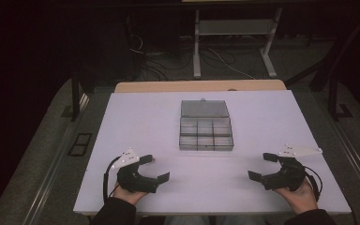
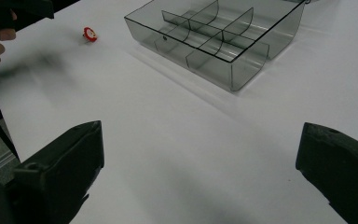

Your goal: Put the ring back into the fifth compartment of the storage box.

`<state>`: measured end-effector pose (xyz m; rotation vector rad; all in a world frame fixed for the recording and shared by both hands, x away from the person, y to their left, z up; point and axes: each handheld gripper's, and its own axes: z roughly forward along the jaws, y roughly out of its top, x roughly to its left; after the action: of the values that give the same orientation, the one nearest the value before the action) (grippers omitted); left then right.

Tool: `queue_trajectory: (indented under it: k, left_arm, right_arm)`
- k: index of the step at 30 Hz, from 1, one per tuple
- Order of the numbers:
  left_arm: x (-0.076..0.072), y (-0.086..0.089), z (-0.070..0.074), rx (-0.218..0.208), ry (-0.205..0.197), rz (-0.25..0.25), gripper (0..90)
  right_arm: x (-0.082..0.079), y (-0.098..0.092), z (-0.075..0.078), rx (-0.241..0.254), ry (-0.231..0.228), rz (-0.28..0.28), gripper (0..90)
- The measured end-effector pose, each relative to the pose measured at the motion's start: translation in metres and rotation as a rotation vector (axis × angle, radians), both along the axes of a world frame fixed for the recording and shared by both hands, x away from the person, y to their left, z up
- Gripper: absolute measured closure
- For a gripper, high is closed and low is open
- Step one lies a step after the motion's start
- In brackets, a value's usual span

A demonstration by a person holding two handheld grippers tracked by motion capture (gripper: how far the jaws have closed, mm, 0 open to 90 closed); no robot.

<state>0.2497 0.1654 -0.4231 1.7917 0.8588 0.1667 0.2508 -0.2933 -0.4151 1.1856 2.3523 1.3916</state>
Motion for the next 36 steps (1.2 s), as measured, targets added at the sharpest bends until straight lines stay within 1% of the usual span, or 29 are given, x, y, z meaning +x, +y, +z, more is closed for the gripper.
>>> queue_trajectory:
  k: [7, 9, 11, 13, 19, 24, 26, 28, 31, 35, 36]
  left_arm:
    - [-0.002, -0.002, 0.002, 0.012, 0.001, -0.01, 0.0]
    - [-0.002, -0.003, 0.003, 0.01, 0.001, -0.011, 0.0]
    - [-0.002, -0.004, 0.004, 0.018, 0.0, -0.017, 0.0]
    - [-0.002, -0.004, 0.006, 0.031, -0.003, -0.025, 0.0]
    - [-0.002, -0.003, 0.011, 0.027, -0.006, -0.029, 0.0]
    - [-0.002, -0.001, 0.017, 0.036, -0.007, -0.029, 0.0]
    - [-0.001, 0.0, 0.019, 0.046, -0.005, -0.026, 0.0]
    - [-0.001, 0.0, 0.02, 0.046, -0.004, -0.027, 0.0]
    - [0.001, 0.002, 0.025, 0.07, -0.003, -0.042, 0.0]
    - [0.003, 0.004, 0.027, 0.084, 0.003, -0.043, 0.0]
    - [0.004, 0.004, 0.028, 0.095, 0.005, -0.047, 0.0]
  right_arm:
    - [-0.001, 0.0, -0.001, -0.006, -0.001, 0.0, 0.5]
    - [-0.001, 0.0, -0.001, -0.008, 0.005, -0.001, 0.5]
    - [0.0, 0.0, -0.001, -0.01, 0.003, 0.005, 0.5]
    - [0.0, 0.0, -0.002, -0.012, 0.002, 0.006, 0.5]
    - [-0.001, 0.0, -0.001, -0.007, -0.003, 0.002, 0.5]
    - [-0.001, -0.001, -0.001, -0.007, -0.004, 0.002, 0.5]
    - [-0.001, -0.001, -0.001, -0.009, -0.001, 0.001, 0.5]
    - [-0.001, 0.0, -0.002, -0.013, -0.002, 0.002, 0.5]
    - [-0.001, 0.0, -0.002, -0.014, 0.002, 0.003, 0.5]
    - [-0.001, 0.0, -0.002, -0.016, 0.004, 0.003, 0.5]
    - [-0.001, 0.0, -0.002, -0.016, 0.005, 0.002, 0.5]
